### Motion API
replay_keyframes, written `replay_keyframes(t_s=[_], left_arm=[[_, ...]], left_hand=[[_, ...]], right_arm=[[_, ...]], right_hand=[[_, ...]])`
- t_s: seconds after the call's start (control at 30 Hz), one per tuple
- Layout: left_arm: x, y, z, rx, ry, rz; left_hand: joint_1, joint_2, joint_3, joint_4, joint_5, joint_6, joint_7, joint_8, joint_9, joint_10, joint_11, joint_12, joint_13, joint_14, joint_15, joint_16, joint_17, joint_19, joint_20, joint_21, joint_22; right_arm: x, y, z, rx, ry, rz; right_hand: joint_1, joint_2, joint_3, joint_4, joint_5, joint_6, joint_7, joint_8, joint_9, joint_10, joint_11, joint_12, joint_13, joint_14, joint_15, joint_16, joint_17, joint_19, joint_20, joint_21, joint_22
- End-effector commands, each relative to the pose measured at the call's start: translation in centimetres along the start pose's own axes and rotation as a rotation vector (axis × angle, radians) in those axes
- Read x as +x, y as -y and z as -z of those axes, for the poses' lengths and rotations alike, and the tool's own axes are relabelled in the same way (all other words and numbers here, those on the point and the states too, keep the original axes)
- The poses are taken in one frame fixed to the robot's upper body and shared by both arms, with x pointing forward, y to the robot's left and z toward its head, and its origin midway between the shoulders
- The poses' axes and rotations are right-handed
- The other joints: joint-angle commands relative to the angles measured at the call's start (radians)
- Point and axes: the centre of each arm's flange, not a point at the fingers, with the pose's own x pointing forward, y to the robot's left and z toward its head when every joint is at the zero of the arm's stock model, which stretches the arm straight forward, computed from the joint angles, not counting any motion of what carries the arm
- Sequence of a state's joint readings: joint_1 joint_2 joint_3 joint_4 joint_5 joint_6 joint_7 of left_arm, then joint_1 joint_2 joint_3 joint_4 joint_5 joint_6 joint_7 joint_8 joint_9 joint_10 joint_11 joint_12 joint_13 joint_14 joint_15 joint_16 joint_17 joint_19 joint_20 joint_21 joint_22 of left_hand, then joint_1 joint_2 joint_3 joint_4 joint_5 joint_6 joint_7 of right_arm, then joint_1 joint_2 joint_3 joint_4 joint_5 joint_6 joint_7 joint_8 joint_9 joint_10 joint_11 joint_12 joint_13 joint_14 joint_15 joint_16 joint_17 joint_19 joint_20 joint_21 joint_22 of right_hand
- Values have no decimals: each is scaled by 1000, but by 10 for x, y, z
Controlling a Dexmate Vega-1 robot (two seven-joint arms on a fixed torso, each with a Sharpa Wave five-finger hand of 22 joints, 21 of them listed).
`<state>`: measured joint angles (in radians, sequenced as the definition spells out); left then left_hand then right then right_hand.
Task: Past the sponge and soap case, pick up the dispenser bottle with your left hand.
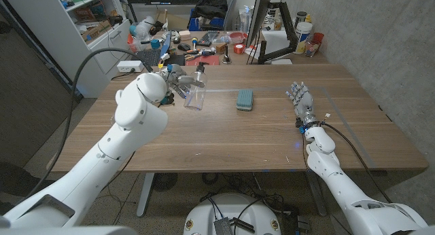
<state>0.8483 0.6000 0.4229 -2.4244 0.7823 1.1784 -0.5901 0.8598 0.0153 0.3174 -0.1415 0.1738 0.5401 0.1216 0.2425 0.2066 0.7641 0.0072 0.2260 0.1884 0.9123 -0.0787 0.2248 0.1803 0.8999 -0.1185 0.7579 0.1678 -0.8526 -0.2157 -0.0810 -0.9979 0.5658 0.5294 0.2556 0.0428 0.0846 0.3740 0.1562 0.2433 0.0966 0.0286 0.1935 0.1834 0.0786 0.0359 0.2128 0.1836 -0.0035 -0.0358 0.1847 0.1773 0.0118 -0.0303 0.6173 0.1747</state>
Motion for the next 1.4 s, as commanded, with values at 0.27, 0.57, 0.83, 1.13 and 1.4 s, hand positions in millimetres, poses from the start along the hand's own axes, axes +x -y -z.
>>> replay_keyframes(t_s=[0.27,0.57,0.83,1.13,1.4], left_arm=[[-6,-10,1,-38,41,-69],[-9,-15,1,-53,48,-92],[-11,-18,5,-80,52,-125],[-14,-19,7,-114,71,-186],[-13,-23,6,-119,95,-208]], left_hand=[[64,73,209,37,6,59,62,4,5,66,-63,-5,5,55,-115,-3,3,11,-14,-2,3],[60,71,214,40,6,62,60,2,6,66,-64,-11,6,54,-114,-8,3,11,-15,-4,4],[56,70,217,42,6,61,61,-1,6,66,-64,-15,6,56,-114,-9,3,12,-15,-5,4],[53,68,221,44,6,59,56,-4,6,64,-66,-19,6,55,-117,-13,3,12,-15,-6,5],[52,67,226,45,6,58,54,-7,6,63,-70,-22,7,52,-118,-16,3,10,-16,-8,5]], right_arm=[[-2,-4,0,6,7,4],[-6,-5,1,11,10,11],[-9,-6,3,19,12,17],[-10,-6,4,19,12,22],[-11,-6,4,19,13,26]], right_hand=[[-3,59,4,3,7,7,-3,0,5,7,-4,-1,3,6,-15,0,0,6,-115,-4,2],[-3,58,4,3,7,7,-3,0,5,7,-3,-1,3,6,-15,0,0,7,-114,-7,2],[-3,58,4,2,7,8,-2,1,5,9,-4,0,3,6,-15,0,-1,8,-114,-9,2],[-3,58,4,2,7,8,-2,0,5,9,-1,-1,3,7,-15,0,-1,9,-114,-12,2],[-4,58,4,3,7,9,-2,1,5,9,-3,-1,3,7,-15,0,-1,10,-114,-14,2]])
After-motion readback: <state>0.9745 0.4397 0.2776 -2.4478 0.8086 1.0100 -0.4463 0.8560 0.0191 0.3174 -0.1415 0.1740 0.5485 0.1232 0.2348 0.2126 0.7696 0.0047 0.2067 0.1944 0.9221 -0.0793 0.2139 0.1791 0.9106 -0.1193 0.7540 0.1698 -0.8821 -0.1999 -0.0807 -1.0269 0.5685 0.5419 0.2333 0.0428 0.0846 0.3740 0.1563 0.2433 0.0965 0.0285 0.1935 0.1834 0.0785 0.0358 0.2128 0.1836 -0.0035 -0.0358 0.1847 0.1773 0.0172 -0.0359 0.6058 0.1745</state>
